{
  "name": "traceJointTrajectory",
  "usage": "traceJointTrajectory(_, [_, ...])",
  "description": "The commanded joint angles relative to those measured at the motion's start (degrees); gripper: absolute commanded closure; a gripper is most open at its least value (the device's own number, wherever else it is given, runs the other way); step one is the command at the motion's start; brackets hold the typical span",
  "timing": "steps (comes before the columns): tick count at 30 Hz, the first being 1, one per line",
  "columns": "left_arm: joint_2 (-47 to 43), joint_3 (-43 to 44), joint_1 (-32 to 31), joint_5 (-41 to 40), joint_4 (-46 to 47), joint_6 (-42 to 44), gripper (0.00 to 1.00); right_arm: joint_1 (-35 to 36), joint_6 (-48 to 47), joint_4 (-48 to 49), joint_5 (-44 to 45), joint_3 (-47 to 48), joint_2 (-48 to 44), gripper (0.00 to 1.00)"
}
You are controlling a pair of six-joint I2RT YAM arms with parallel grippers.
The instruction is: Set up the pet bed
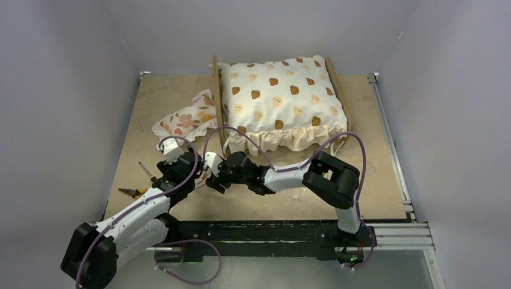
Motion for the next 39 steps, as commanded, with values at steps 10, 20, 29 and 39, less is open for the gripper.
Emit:
traceJointTrajectory(10, [-4.78, -5.10, 12.20, 7.12, 2.80, -1.17, 0.13, -0.90, -14.46, -10.97, -9.38, 13.20, 9.33, 0.38])
traceJointTrajectory(20, [-4.09, -5.15, 13.03, 9.09, 3.92, 0.20, 0.14, -2.07, -14.47, -14.06, -10.54, 12.82, 11.19, 0.63])
traceJointTrajectory(29, [-2.86, -5.34, 13.03, 14.74, 8.26, 4.91, 0.15, -2.55, -11.12, -13.74, -11.90, 7.72, 6.40, 1.00])
traceJointTrajectory(39, [-0.15, -7.95, 13.03, 35.66, 23.52, 10.71, 0.16, -2.57, 4.41, 5.59, -9.18, -7.93, -3.06, 1.00])
